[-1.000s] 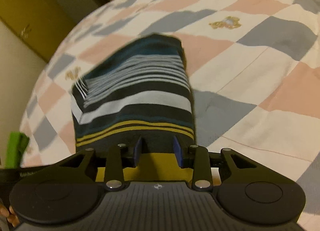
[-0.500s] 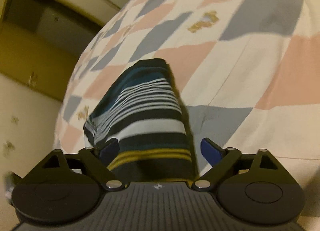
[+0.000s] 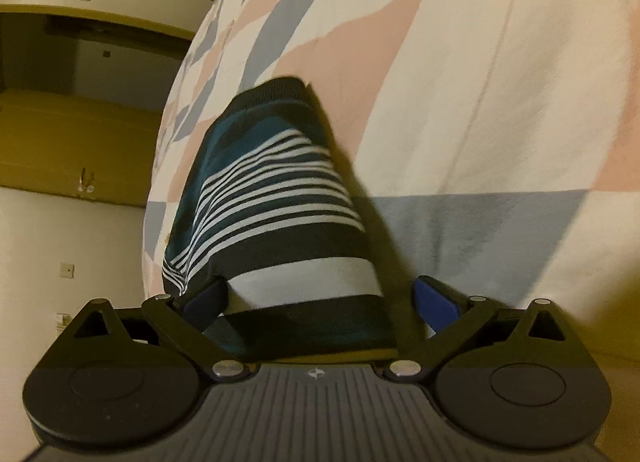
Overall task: Fold clothes
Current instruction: 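Lift the folded sweater with both grippers and carry it toward the green garment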
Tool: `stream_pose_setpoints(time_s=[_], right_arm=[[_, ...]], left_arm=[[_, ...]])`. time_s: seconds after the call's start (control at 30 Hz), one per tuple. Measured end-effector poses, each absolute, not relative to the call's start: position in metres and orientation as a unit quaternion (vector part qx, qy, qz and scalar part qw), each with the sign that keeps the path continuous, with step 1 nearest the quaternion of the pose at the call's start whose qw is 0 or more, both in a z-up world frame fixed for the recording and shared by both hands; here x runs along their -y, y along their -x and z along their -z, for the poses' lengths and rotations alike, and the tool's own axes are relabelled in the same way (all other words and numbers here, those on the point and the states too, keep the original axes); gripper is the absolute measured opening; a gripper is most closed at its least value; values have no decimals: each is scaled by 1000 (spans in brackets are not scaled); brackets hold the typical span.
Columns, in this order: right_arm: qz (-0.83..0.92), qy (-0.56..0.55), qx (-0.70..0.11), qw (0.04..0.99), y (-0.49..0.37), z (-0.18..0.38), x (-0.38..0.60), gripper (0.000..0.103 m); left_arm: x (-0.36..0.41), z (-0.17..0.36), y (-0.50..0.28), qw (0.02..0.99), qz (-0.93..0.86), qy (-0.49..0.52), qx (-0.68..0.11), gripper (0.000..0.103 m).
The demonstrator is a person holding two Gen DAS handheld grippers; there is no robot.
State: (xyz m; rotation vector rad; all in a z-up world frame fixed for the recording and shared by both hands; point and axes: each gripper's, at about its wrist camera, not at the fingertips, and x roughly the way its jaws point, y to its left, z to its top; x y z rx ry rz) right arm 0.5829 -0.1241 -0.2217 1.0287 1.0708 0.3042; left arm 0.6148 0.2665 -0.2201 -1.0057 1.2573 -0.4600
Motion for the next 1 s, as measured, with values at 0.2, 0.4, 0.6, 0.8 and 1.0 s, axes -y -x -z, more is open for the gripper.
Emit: stream_pose_setpoints(time_s=[0.2,0.4,0.6,0.8,1.0], right_arm=[[-124,-445,-515,723,-591,216,100,67],[-120,-446,-507,728,-556,175,100,54],[-118,-478,-500,713,-463,134,89,54],[-130,-498,-517,684,-361,110,64,54],[-185,-477,-522,682,-285,78,37,54]], left_arm=[[-255,203,-610,692,200,407,-561,47],[-261,151,-572,703,224,372,-563,41],[-288,108,-486,697,227,359,-577,41],[-333,73,-357,701,186,373,-579,41],[-370,35,-250,729,161,392,-538,41]])
